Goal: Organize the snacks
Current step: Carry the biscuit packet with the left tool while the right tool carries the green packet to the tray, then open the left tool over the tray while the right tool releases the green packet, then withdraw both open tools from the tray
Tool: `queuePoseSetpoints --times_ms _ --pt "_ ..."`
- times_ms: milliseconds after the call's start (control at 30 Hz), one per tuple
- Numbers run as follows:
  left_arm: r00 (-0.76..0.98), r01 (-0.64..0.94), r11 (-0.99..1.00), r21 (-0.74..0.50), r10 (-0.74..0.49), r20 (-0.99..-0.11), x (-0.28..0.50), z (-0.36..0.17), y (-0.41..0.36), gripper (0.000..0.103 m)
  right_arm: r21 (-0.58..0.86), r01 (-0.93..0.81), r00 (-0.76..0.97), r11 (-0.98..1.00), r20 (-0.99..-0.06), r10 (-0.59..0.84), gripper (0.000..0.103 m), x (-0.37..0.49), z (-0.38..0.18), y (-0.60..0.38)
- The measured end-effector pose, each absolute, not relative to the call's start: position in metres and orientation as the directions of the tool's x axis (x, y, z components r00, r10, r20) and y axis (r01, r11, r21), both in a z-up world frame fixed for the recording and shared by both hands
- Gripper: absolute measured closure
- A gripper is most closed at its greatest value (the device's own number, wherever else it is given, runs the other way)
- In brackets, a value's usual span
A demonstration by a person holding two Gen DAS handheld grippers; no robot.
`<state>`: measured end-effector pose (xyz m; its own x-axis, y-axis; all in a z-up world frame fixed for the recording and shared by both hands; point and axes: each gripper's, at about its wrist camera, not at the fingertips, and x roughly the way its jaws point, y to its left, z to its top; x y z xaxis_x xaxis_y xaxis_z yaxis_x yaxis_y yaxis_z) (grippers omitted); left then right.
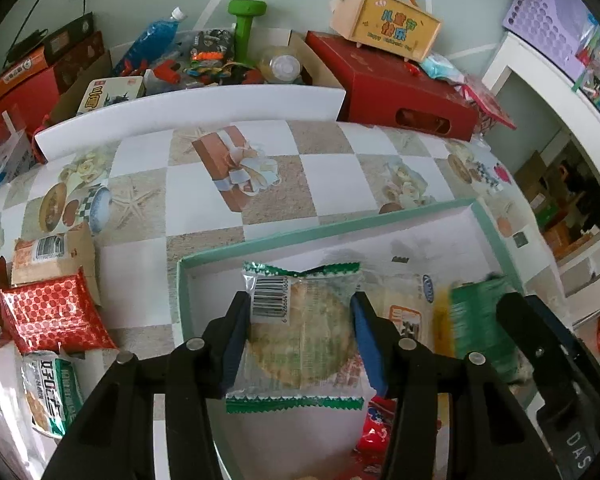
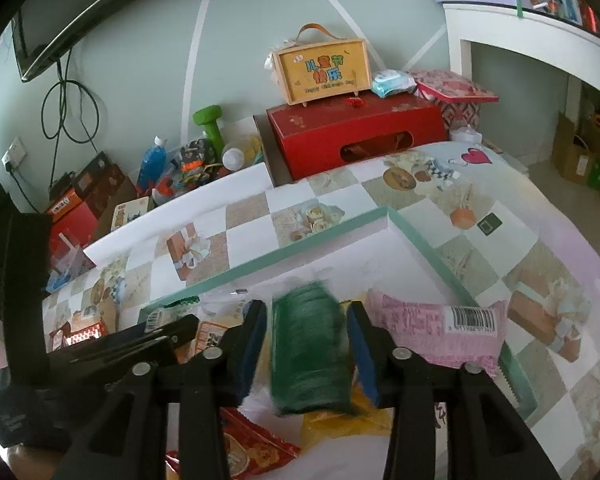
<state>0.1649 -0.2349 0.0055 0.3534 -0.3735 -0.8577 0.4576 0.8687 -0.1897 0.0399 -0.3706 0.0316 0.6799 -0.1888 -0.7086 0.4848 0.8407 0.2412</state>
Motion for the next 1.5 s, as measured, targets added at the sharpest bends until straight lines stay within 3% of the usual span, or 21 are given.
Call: queuePoseSetpoints --times_ms 67,333,400,433,467,600,633,700,1067,1500 --pt "0.35 0.448 0.871 -0.202 -0.378 -0.857 0.165 0.009 -0.232 0.041 0.236 0.486 0.678 0.841 -0.709 -0.193 0.049 0.04 0.033 -0.37" --pt "0.359 0.428 0.877 -0.219 -0.387 -0.849 0.162 0.024 -0.217 0.039 0.22 0.494 0.663 0.841 -0.721 -0.201 0.048 0.039 0.037 -0.369" --pt "0.349 0.413 0.882 -0.228 -0.384 -0.855 0.162 0.022 -0.212 0.026 0.206 0.496 0.649 0.843 -0.733 -0.204 0.031 0.041 0.034 -0.368" --pt "0.351 0.396 0.889 -0.227 -0.376 -0.858 0.163 0.021 -0.209 0.016 0.198 0.501 0.645 0.842 -0.734 -0.211 0.015 0.041 0.034 -0.368" --pt "0.359 0.383 0.896 -0.224 -0.368 -0.858 0.163 0.02 -0.206 0.015 0.192 0.504 0.643 0.842 -0.734 -0.217 0.009 0.04 0.033 -0.368" --pt "0.418 0.325 0.926 -0.192 -0.323 -0.849 0.165 0.019 -0.191 0.012 0.189 0.502 0.633 0.844 -0.745 -0.21 0.005 0.042 0.029 -0.369" --pt "0.43 0.313 0.931 -0.189 -0.317 -0.846 0.166 0.02 -0.188 0.007 0.186 0.502 0.632 0.845 -0.746 -0.211 0.0 0.042 0.029 -0.368" --pt "0.451 0.299 0.936 -0.187 -0.311 -0.836 0.166 0.022 -0.183 0.002 0.181 0.497 0.632 0.848 -0.746 -0.211 0.0 0.043 0.029 -0.367" --pt "0.487 0.291 0.94 -0.179 -0.307 -0.818 0.164 0.023 -0.178 0.001 0.174 0.485 0.649 0.857 -0.729 -0.22 0.0 0.044 0.03 -0.362" --pt "0.461 0.367 0.892 -0.262 -0.42 -0.782 0.152 0.027 -0.179 0.001 0.234 0.464 0.68 0.854 -0.713 -0.174 0.0 0.041 0.031 -0.364"
